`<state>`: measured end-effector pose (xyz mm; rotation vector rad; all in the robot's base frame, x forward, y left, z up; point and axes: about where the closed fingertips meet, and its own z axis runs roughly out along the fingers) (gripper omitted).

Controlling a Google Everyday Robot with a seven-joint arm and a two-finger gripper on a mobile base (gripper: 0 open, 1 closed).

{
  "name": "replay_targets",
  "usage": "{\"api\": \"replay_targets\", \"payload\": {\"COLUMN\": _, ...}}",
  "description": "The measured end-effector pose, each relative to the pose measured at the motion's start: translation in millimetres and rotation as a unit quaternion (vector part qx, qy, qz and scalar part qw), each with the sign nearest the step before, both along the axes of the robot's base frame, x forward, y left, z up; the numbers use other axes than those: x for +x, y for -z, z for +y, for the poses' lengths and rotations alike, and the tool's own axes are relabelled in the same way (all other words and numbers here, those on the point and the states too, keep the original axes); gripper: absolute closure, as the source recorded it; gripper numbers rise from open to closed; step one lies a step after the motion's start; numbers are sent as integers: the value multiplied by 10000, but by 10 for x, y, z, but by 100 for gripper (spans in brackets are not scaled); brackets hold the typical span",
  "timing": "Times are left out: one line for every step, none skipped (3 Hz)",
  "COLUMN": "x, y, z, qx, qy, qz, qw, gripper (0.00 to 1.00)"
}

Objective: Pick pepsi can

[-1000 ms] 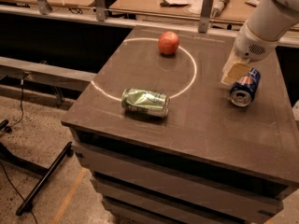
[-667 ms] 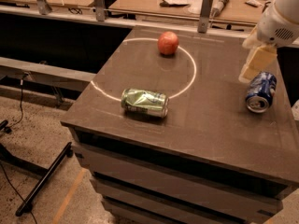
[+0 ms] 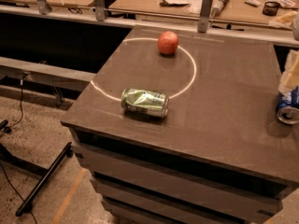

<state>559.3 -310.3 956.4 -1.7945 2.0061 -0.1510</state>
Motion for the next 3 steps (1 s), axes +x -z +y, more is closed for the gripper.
{"api": "replay_targets", "payload": {"x": -271, "y": 99, "z": -196, "qx": -227, "qy": -533, "qz": -195, "qw": 9981, "gripper": 0}}
{"api": "replay_targets", "payload": {"x": -552, "y": 274, "z": -266, "qx": -442, "qy": -853, "qz": -79, "qw": 9953, "gripper": 0}}
{"api": "replay_targets", "payload": {"x": -552, "y": 274, "z": -266, "qx": -442, "qy": -853, "qz": -79, "qw": 9953, "gripper": 0}}
